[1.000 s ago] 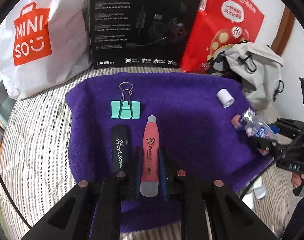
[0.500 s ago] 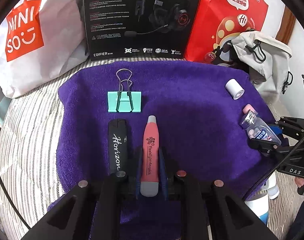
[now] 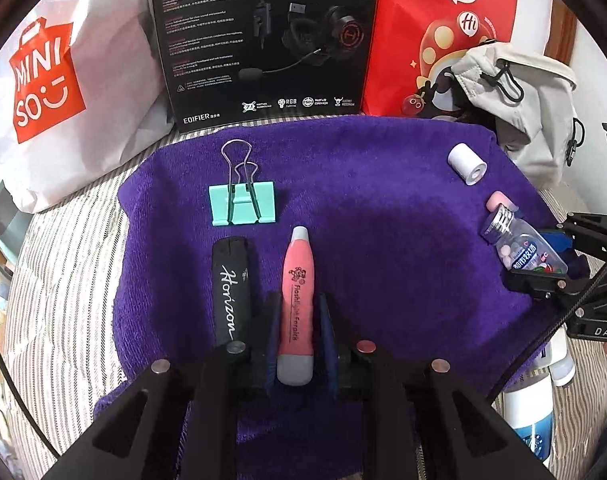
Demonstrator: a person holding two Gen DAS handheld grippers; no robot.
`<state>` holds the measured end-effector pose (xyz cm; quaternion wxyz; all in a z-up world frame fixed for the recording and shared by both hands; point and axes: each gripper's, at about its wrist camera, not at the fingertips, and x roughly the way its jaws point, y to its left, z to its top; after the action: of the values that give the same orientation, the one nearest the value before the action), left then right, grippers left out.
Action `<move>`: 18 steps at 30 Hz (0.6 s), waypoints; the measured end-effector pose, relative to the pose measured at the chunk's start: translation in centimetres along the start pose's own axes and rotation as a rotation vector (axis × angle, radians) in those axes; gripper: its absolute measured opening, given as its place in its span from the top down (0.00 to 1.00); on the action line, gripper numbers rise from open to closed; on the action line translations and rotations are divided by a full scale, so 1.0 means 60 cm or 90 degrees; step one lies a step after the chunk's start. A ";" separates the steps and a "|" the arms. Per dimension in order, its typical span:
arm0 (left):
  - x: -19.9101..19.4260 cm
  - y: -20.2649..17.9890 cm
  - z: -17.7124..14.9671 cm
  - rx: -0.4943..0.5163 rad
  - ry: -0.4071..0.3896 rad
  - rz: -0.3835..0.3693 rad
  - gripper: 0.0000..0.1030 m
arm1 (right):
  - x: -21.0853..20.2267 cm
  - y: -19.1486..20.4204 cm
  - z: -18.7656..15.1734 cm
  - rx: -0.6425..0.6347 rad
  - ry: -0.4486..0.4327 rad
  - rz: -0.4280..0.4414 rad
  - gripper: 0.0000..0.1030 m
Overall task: Organize rigid objects
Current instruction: 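Carry the highlighter and pill bottle onto the towel and open both tools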
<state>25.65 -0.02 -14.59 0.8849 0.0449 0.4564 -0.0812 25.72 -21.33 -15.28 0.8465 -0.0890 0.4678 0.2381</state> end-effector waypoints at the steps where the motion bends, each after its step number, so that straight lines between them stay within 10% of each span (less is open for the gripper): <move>1: -0.001 -0.001 -0.001 0.002 0.001 0.000 0.76 | 0.000 0.001 -0.001 0.001 0.000 0.002 0.48; 18: -0.063 -0.011 -0.002 -0.010 -0.026 0.043 0.43 | -0.075 -0.027 -0.012 0.062 -0.057 0.032 0.42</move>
<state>23.28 -0.25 -11.61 0.8965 0.0516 0.4373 -0.0489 23.94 -24.44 -12.02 0.8636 -0.0251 0.4424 0.2404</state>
